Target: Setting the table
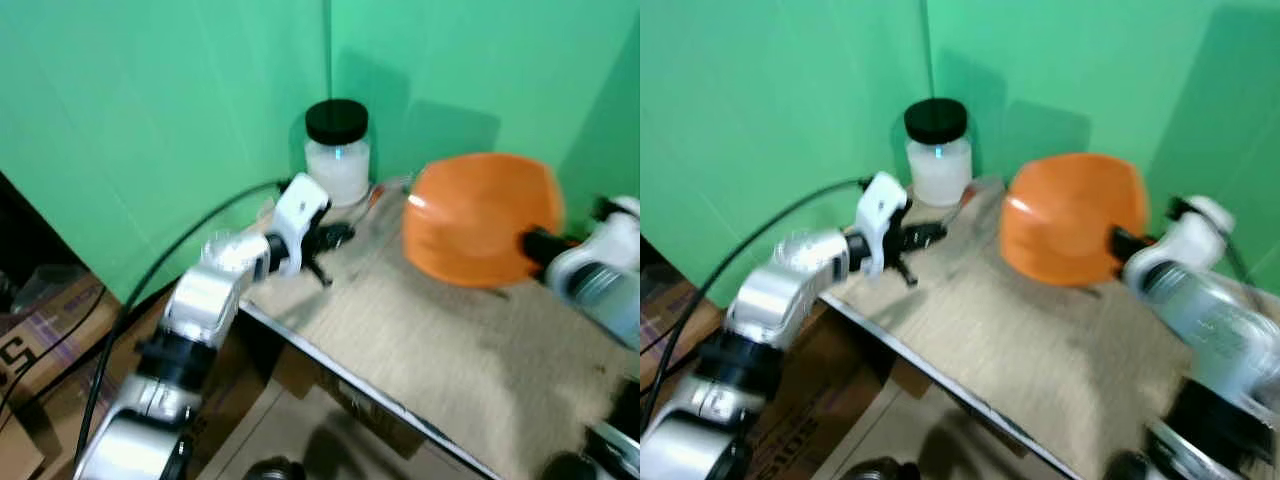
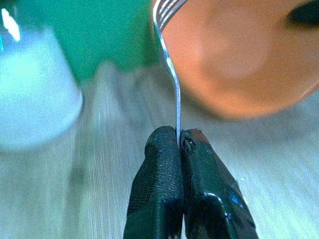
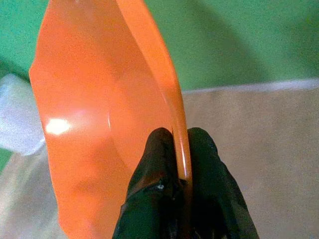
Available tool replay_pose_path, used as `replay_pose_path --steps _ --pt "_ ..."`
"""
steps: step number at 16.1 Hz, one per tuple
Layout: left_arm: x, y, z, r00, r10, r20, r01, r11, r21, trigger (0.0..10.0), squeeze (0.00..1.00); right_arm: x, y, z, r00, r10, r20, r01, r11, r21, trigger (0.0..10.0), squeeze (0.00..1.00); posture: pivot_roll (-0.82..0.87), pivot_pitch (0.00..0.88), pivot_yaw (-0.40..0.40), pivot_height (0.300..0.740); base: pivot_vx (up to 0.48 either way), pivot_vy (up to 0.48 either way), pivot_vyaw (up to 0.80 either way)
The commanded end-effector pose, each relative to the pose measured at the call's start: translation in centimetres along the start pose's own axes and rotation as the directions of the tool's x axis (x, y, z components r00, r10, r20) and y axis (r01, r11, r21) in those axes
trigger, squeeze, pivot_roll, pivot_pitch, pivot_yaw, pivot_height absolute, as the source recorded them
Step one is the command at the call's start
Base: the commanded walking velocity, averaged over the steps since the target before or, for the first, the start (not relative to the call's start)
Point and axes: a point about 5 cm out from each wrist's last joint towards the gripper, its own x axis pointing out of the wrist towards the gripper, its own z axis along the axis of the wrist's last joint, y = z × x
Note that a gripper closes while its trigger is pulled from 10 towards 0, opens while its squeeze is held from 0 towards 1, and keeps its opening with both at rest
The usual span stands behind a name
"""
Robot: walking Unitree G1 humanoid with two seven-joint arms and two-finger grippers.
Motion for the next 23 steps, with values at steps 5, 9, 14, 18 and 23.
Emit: replay_pose_path --steps 5,9,14,18,23 --pt "0.5 -0.3 -2.5 0.995 0.032 -0.096 -0.039 0.996 -0.078 0.0 0.00 -3.7 -1.5 1.5 0.995 0.091 0.025 -0.089 0.992 -0.087 0.0 0.00 -0.05 0.000 0.123 0.740 0.000 0.000 0.00" --pt "2.1 -0.4 -4.2 0.986 0.040 -0.160 -0.052 0.996 -0.074 10.0 0.00 -4.8 -0.1 0.3 0.974 0.228 -0.010 -0.228 0.966 -0.123 0.0 0.00 -0.06 0.000 0.133 0.740 0.000 0.000 0.00" --pt "2.3 0.5 -4.2 0.994 0.048 -0.101 -0.052 0.998 -0.041 10.0 1.00 -4.9 0.6 -0.4 0.961 0.274 -0.030 -0.276 0.952 -0.133 0.0 0.00 -0.05 0.000 0.132 0.740 0.000 0.000 0.00" --pt "1.8 1.2 -3.3 0.998 0.046 -0.032 -0.047 0.999 -0.009 10.0 1.00 -4.8 0.9 -0.3 0.962 0.274 0.022 -0.267 0.952 -0.151 0.0 0.00 -0.04 0.000 0.129 0.740 0.000 0.000 0.00" --pt "-0.9 2.4 0.4 0.970 0.128 0.206 -0.137 0.990 0.028 10.0 0.00 -5.7 3.1 0.2 0.920 0.325 0.218 -0.270 0.930 -0.249 7.8 0.00 -0.04 0.000 0.139 0.740 0.000 0.000 0.00"
